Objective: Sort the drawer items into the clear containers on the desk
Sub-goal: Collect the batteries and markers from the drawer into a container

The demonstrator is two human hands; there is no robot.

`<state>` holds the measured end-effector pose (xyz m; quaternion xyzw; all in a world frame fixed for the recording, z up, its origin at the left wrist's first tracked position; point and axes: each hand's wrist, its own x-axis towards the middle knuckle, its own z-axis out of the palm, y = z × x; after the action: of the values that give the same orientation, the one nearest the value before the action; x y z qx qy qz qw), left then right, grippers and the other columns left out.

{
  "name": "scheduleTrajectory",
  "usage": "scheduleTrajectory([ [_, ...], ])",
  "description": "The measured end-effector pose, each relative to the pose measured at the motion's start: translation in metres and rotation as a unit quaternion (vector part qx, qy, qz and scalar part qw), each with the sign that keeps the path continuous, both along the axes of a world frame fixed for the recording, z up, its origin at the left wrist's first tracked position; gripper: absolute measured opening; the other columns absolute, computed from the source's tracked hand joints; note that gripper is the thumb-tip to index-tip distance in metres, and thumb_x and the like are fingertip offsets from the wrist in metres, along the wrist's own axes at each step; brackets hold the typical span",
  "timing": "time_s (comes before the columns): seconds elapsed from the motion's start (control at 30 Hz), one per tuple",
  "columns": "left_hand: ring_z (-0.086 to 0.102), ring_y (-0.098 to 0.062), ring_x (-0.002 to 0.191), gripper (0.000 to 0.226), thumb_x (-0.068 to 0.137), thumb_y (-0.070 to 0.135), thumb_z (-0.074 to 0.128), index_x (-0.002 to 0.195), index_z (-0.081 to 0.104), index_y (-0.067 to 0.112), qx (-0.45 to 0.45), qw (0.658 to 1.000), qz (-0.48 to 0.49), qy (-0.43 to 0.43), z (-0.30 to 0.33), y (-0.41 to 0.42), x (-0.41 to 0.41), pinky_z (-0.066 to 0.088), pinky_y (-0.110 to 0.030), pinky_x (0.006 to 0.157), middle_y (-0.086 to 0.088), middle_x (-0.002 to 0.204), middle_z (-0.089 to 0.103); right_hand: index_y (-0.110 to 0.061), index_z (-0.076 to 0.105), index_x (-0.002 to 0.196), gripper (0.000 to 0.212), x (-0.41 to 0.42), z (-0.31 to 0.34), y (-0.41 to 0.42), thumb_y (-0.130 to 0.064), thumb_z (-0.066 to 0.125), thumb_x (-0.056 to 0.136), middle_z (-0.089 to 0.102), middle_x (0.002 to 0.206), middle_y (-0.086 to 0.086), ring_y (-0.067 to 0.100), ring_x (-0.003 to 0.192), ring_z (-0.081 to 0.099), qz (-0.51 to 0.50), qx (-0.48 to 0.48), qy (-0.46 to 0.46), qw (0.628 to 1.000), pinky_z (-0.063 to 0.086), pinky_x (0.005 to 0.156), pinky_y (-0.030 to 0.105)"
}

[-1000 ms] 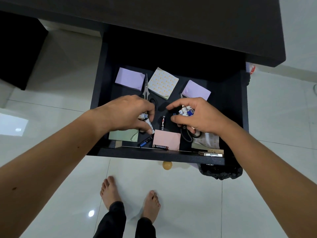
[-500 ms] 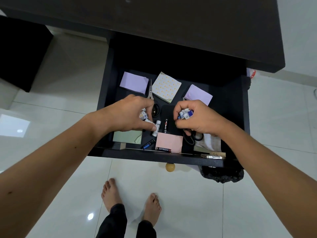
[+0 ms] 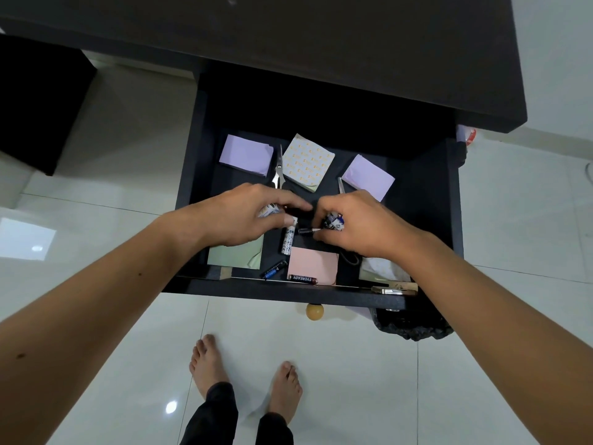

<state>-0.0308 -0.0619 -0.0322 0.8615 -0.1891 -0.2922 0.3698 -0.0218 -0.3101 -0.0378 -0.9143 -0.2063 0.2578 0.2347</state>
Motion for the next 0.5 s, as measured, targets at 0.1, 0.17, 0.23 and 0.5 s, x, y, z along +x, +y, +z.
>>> scheduleTrajectory([
  [0.1,0.063,0.008,0.113,0.028,0.108,0.029,0.058,0.128,0.071,0.042,-0.008,1.000,-0.004,-0.009,0.002,-0.002,-0.002,0.047,-0.020,0.103,0.022,0.123,0.072,-0.022,0.070,0.083,0.014,-0.003,0.006,-0.006,-0.025,0.084,0.087,0.070,0.065,-0.003,0.012,0.048,0.065,-0.110,0.069,0.063,0.990,0.052,0.046,0.030],
  [0.17,0.066,0.002,0.108,0.020,0.107,0.031,0.057,0.119,0.071,0.039,-0.009,1.000,-0.002,-0.018,0.001,-0.002,-0.002,0.051,-0.024,0.097,0.019,0.115,0.073,-0.019,0.069,0.079,0.017,-0.005,0.010,-0.008,-0.022,0.083,0.087,0.068,0.058,0.009,0.019,0.044,0.060,-0.149,0.081,0.096,0.981,0.051,0.045,0.034],
  [0.23,0.067,-0.006,0.095,0.008,0.103,0.038,0.063,0.111,0.066,0.036,-0.002,1.000,0.008,-0.016,0.001,-0.003,-0.002,0.054,-0.028,0.083,0.014,0.103,0.071,-0.018,0.070,0.079,0.017,-0.004,0.009,-0.009,-0.021,0.084,0.086,0.064,0.055,0.007,0.016,0.043,0.057,-0.165,0.090,0.104,0.977,0.052,0.044,0.034],
  [0.5,0.058,-0.016,0.079,0.025,0.089,0.045,0.079,0.097,0.058,0.035,0.064,0.997,0.011,-0.037,-0.003,0.000,-0.001,0.049,-0.037,0.071,0.001,0.089,0.066,-0.043,0.077,0.113,0.028,-0.001,-0.005,0.001,-0.033,0.083,0.087,0.067,0.094,-0.024,-0.004,0.094,0.058,0.012,0.051,0.003,0.999,0.038,0.079,0.009],
])
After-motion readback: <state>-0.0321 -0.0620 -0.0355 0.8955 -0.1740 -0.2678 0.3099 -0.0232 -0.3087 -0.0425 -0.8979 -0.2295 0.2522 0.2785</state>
